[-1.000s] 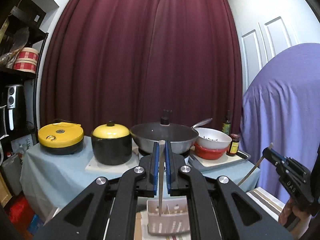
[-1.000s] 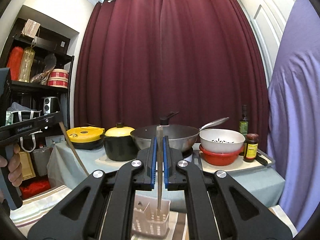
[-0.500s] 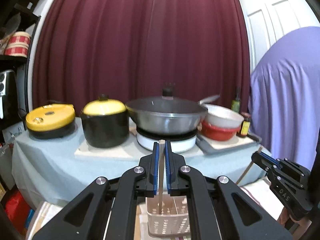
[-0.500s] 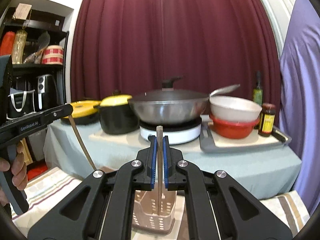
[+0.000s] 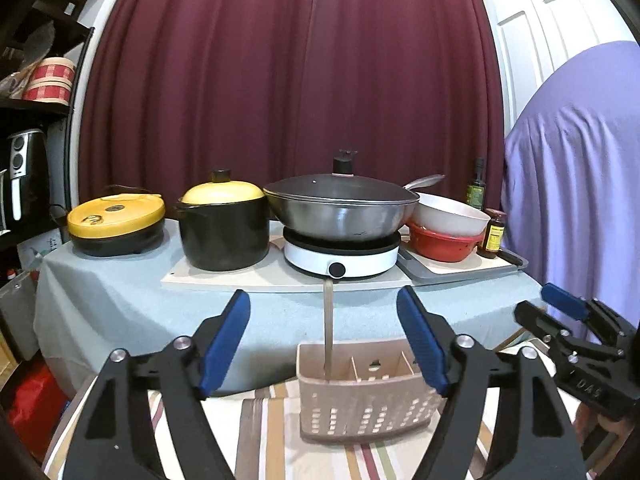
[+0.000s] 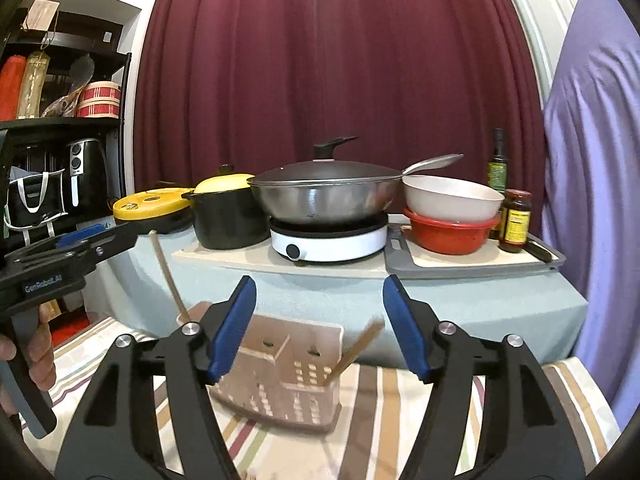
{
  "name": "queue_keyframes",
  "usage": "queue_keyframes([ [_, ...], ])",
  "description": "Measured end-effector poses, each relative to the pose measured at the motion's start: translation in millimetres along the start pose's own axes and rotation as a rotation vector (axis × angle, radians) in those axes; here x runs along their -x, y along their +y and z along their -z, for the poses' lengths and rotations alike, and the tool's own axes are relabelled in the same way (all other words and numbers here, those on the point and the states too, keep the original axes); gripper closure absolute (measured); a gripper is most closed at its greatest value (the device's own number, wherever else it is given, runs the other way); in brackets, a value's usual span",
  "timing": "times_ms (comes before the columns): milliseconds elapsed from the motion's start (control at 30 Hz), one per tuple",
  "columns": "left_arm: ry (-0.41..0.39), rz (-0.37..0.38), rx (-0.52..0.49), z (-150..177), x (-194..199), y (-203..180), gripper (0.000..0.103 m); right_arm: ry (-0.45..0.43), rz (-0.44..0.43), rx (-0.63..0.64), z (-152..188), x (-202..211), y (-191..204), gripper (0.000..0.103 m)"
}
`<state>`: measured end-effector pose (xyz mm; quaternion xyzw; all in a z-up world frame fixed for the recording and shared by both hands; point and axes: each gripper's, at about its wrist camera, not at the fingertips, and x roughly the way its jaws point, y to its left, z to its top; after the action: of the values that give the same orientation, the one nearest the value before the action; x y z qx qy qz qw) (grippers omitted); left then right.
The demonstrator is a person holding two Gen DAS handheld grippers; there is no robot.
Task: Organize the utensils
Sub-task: 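Open the left gripper to drop its chopstick into the holder while the right gripper releases its own, then lower the left gripper onto another chopstick and close while the right gripper grasps one too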
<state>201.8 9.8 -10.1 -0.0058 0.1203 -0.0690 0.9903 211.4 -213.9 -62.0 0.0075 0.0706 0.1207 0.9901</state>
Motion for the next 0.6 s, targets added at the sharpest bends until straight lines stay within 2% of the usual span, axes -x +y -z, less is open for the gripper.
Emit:
queue_keyframes([
  [100,0.016,-0.006,0.001,11.5,16.0,1.3,0.026,0.006,0.018,0.009,7.0,24.6,0.2,0.033],
  [267,0.064,-0.029,0.001,41.4,42.3,6.2,0.025,0.041,0.029,0.010,28.1,64.0,-0.8,0.033],
  [500,0.160,-0.088,0.011,101.6,78.4,15.0,0.025,0.131,0.046,0.007,88.0,114.4,-0.5,0.033],
  [600,0.210,-0.103,0.026,125.6,89.0,18.5,0.025,0.179,0.060,0.009,124.1,134.5,-0.1,0.042],
])
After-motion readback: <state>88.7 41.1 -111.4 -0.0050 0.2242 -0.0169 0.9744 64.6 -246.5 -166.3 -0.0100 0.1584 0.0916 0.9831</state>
